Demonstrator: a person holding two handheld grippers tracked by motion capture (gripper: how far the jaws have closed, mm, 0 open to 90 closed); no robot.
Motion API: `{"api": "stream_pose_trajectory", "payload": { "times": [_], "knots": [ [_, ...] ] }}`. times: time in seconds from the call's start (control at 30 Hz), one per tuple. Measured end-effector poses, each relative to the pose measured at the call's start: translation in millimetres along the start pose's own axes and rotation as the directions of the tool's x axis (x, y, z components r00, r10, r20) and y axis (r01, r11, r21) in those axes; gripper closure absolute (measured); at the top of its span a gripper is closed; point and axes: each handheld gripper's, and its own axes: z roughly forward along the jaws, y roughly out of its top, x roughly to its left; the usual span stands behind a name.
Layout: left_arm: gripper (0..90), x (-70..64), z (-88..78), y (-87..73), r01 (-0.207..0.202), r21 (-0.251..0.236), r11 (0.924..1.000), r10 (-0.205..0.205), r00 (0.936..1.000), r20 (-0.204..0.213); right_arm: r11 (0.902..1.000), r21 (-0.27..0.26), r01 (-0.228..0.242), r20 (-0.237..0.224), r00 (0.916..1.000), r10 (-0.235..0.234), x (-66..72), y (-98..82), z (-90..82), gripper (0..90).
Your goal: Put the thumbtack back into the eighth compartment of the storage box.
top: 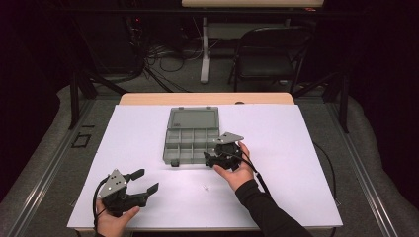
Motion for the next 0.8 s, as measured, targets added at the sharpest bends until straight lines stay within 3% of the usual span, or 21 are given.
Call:
{"api": "stream_pose_trajectory", "payload": {
  "times": [0.37, 0.8],
  "knots": [
    [27.4, -0.2, 0.0, 0.2, -0.004, 0.001, 1.0, 0.004, 1.0, 0.0, 0.999, -0.039, 0.021, -0.051, 0.9984, -0.023, 18.3, -4.2, -19.3, 32.8],
    [27.4, -0.8, 0.2, 0.1, -0.002, 0.0, 1.0, 0.002, 1.0, 0.002, 0.9957, -0.071, 0.059, -0.065, 0.9958, -0.063, 36.3, -22.4, -37.3, 29.5]
  ]
}}
